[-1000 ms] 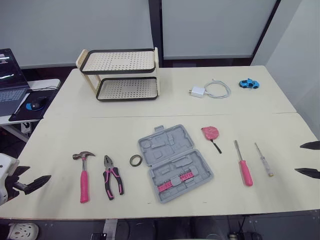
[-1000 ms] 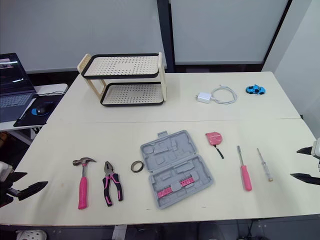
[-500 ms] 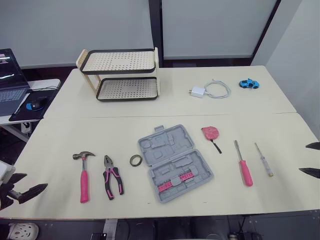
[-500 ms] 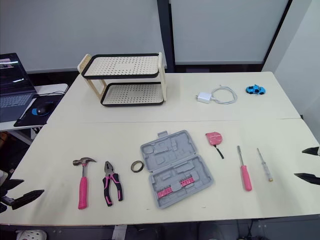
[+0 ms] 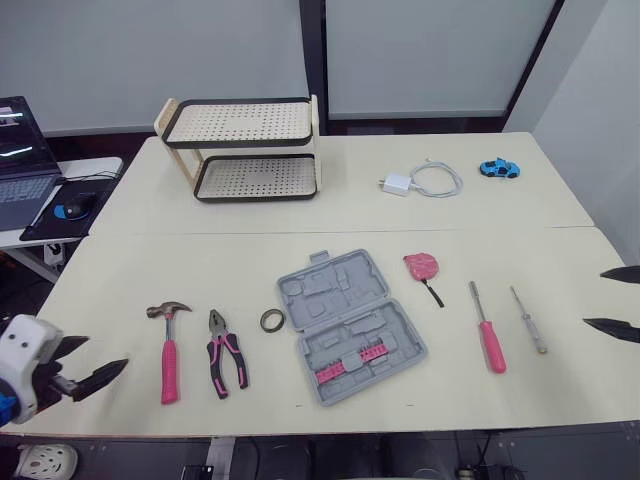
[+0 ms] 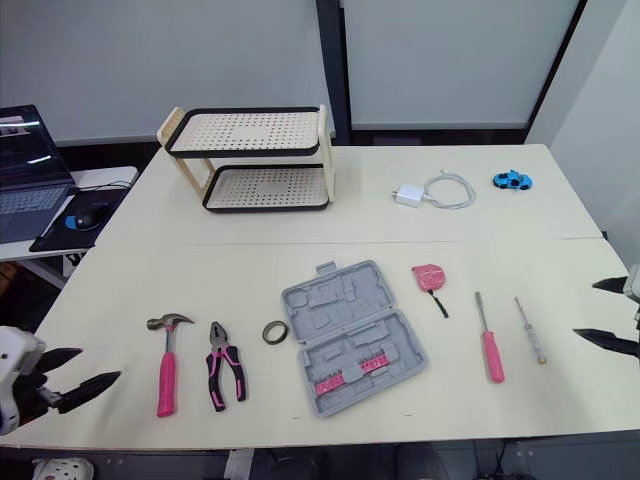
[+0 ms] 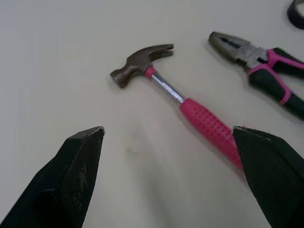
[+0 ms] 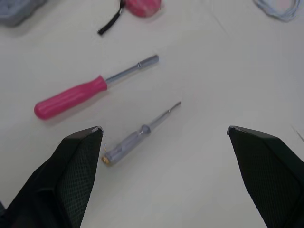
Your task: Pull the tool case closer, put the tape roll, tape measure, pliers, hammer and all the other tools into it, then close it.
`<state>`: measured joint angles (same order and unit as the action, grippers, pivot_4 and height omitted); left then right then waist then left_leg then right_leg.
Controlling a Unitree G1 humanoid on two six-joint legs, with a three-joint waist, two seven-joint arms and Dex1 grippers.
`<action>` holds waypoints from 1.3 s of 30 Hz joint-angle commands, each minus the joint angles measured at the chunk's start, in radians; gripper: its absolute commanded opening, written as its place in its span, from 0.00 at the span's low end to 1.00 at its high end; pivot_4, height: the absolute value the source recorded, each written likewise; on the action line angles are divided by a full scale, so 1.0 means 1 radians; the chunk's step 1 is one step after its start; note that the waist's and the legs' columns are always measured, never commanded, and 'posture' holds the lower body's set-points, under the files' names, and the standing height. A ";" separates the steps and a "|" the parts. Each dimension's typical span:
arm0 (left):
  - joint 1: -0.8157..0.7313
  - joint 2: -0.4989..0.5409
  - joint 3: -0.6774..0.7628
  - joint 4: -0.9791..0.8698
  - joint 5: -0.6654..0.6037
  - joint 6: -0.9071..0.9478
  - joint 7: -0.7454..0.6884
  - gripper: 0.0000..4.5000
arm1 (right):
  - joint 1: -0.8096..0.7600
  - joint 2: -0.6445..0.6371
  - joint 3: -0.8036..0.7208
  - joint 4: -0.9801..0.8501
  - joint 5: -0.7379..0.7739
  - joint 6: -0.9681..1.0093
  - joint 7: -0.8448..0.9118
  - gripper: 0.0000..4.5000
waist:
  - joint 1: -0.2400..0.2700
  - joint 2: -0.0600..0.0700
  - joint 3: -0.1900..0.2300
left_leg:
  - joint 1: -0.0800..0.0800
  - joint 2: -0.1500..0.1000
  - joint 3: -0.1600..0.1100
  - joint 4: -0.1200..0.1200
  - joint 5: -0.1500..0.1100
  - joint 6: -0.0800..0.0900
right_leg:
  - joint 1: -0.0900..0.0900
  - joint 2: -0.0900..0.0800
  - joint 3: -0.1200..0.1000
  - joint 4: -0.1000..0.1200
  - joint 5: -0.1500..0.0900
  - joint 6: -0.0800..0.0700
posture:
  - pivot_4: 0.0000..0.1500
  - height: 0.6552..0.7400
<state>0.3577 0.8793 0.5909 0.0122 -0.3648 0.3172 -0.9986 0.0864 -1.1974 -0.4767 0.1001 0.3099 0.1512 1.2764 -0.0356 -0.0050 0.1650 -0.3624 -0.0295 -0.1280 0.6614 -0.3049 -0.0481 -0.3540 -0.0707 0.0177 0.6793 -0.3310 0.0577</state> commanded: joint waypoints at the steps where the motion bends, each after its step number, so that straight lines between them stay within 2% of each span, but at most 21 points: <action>1: -0.022 -0.038 -0.063 -0.175 -0.057 0.069 0.031 0.96 | -0.032 0.016 0.018 -0.119 0.054 0.086 -0.024 1.00 | 0.004 0.000 0.000 | 0.000 0.000 0.000 0.000 0.000 0.000 | 0.000 0.000 0.000 0.000 0.000 0.000 | 1.00 1.00; 5: -0.036 -0.067 -0.197 -0.280 -0.020 0.078 0.051 0.71 | -0.071 0.046 0.109 -0.189 0.033 0.120 -0.056 0.79 | 0.006 0.000 0.000 | 0.000 0.000 0.000 0.000 0.000 0.000 | 0.000 0.000 0.000 -0.001 0.000 0.000 | 1.00 1.00; 14: -0.200 -0.167 -0.481 -0.307 0.016 0.165 0.129 0.05 | -0.269 0.129 0.442 -0.281 -0.113 0.183 -0.148 0.06 | 0.006 0.000 0.000 | -0.001 -0.001 -0.001 0.001 0.000 0.000 | 0.000 0.003 -0.001 0.000 0.000 0.000 | 1.00 1.00; 15: -0.219 -0.178 -0.503 -0.296 0.027 0.161 0.140 0.01 | -0.281 0.140 0.466 -0.290 -0.130 0.188 -0.162 0.01 | 0.006 0.000 0.000 | -0.001 -0.001 -0.001 0.001 0.000 0.000 | 0.000 0.003 -0.001 -0.001 0.000 0.000 | 1.00 1.00; 22: -0.327 -0.258 -0.641 -0.236 0.099 0.169 0.202 0.01 | -0.403 0.279 0.645 -0.331 -0.235 0.338 -0.274 0.01 | 0.006 0.000 0.001 | -0.001 -0.002 -0.002 0.001 0.000 -0.001 | 0.000 0.002 -0.001 0.000 0.000 0.000 | 1.00 1.00; 29: -0.389 -0.297 -0.705 -0.173 0.143 0.158 0.225 0.01 | -0.544 0.411 0.791 -0.169 -0.352 0.339 -0.324 0.01 | 0.006 0.000 0.001 | -0.001 -0.002 -0.002 0.001 0.001 -0.001 | -0.001 0.003 -0.001 0.000 0.000 0.000 | 1.00 1.00; 39: -0.422 -0.315 -0.750 -0.124 0.173 0.157 0.226 0.01 | -0.639 0.523 0.850 0.004 -0.413 0.272 -0.328 0.01 | 0.005 0.000 0.001 | -0.002 -0.002 -0.002 0.001 0.003 -0.005 | -0.003 0.002 -0.001 0.000 0.000 0.000 | 1.00 1.00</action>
<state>-0.0525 0.5604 -0.1539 -0.1065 -0.1998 0.4872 -0.7717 -0.5310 -0.6826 0.3764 0.0949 -0.0963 0.4473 0.9535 -0.0304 -0.0055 0.1655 -0.3643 -0.0319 -0.1297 0.6626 -0.3021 -0.0530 -0.3566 -0.0684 0.0164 0.6797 -0.3309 0.0577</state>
